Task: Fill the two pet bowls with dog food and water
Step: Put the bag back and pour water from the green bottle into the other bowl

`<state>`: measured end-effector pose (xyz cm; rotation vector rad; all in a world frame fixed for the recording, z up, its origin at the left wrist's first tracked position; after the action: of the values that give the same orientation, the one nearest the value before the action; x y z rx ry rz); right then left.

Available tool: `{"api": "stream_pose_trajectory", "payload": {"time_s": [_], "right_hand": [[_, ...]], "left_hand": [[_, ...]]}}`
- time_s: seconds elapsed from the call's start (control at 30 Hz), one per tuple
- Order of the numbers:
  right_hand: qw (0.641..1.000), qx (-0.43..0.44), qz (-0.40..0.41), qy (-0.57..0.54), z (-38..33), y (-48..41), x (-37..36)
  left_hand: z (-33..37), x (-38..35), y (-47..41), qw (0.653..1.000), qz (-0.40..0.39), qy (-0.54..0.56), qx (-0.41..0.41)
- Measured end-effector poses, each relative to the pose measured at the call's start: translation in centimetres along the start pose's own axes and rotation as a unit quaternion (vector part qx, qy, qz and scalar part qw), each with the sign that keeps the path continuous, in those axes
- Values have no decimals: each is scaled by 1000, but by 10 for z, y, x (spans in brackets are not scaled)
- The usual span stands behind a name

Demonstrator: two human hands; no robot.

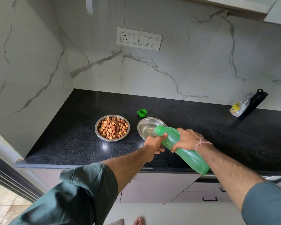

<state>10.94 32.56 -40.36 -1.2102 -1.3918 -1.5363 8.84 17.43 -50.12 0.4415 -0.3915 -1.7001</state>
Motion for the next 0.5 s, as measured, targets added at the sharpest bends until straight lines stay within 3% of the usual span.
{"api": "stream_pose_trajectory", "payload": {"time_s": [0.5], "right_hand": [[1000, 6, -6, 4, 0, -4, 3]], "left_hand": [[4, -1, -1, 1000, -8, -5, 11]]}}
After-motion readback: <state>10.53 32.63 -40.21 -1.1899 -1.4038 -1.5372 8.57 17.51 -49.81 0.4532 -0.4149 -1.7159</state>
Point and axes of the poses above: each hand's wrist, its own y-axis away from the middle knuckle, its own x-axis out of the back of the hand, z = x × y, the point moved 2 cm from there along -y, towards the middle knuckle, and after that the axes turned 2 degrees about z, right-handed, at the moved point
